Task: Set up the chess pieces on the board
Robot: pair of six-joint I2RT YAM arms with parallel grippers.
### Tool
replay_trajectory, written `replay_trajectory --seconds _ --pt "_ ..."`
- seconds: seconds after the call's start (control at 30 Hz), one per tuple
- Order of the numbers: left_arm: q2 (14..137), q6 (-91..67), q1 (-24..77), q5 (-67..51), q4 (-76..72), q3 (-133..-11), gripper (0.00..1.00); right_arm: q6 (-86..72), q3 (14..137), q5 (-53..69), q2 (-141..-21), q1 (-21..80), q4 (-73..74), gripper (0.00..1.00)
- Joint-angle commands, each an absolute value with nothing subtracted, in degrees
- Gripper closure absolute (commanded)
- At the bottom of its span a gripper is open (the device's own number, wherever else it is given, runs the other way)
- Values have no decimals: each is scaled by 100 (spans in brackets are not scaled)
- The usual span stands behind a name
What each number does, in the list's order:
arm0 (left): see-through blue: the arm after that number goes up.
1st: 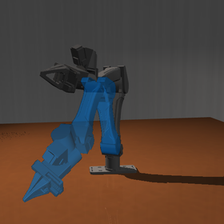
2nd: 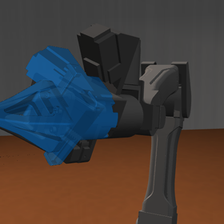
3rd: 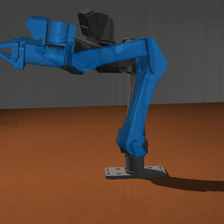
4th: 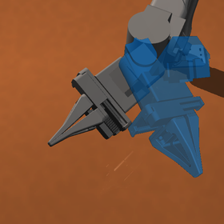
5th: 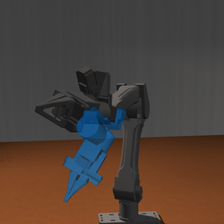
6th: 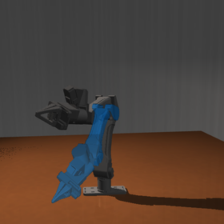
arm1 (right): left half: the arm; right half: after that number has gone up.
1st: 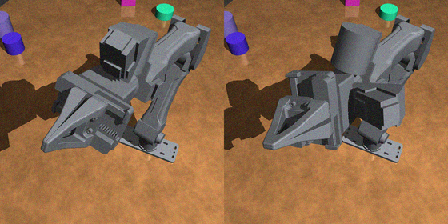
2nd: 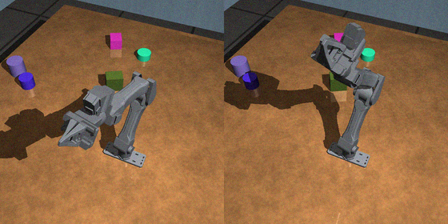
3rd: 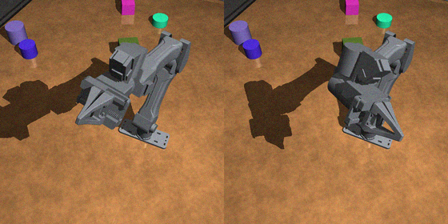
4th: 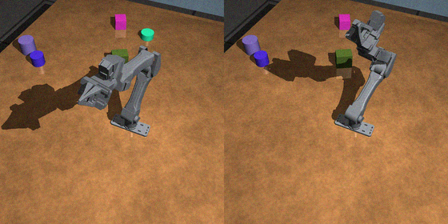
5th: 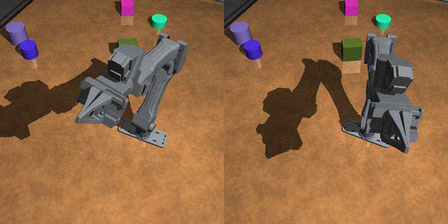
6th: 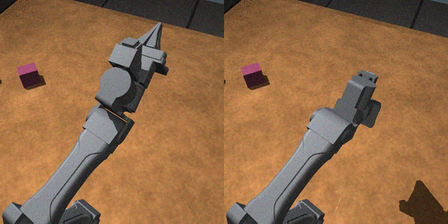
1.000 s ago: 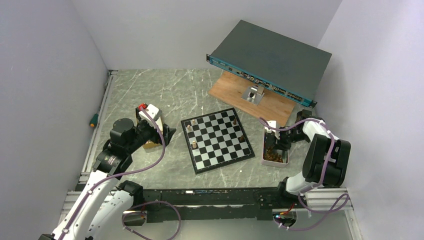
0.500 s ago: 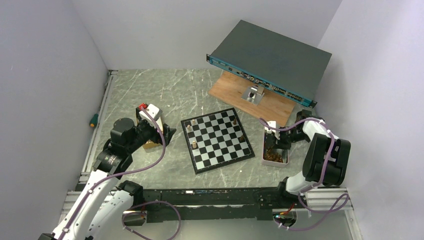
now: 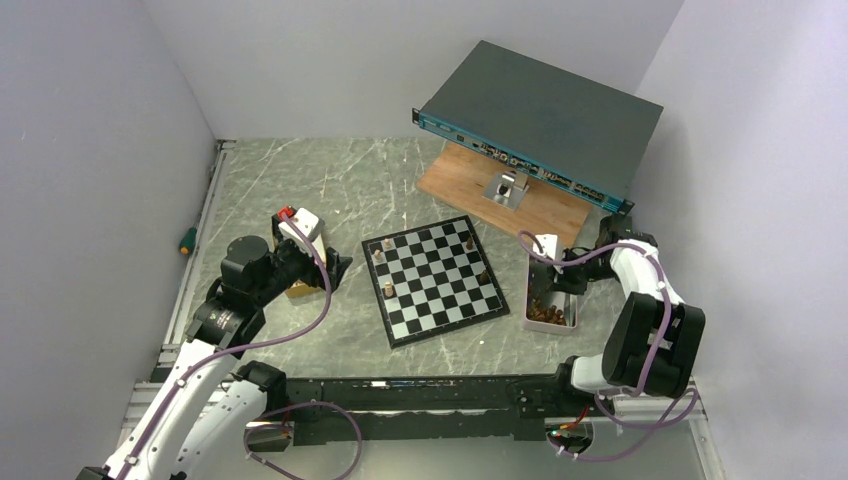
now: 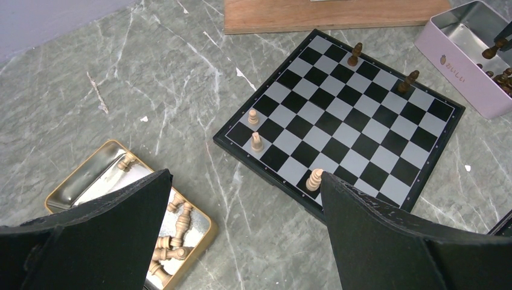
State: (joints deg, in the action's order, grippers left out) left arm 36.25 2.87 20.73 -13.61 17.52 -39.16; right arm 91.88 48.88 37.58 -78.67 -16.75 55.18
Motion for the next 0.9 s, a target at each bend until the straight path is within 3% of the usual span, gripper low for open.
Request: replay_trajectory --seconds 0.0,0.4,0.6,0.87 --pt "3631 369 2082 -1303 1688 -3973 1 9009 5449 4280 -7387 -1656 5814 100" --pt "3686 369 2039 -1301 1699 -3981 1 7950 5510 4427 -6858 -413 6254 100" --pt "3684 377 2004 -1302 1705 -3981 1 7396 5235 4439 -6753 710 5823 100" --pt "3694 378 1947 -1315 1705 -3982 1 6805 4686 4126 -6902 1496 4845 100"
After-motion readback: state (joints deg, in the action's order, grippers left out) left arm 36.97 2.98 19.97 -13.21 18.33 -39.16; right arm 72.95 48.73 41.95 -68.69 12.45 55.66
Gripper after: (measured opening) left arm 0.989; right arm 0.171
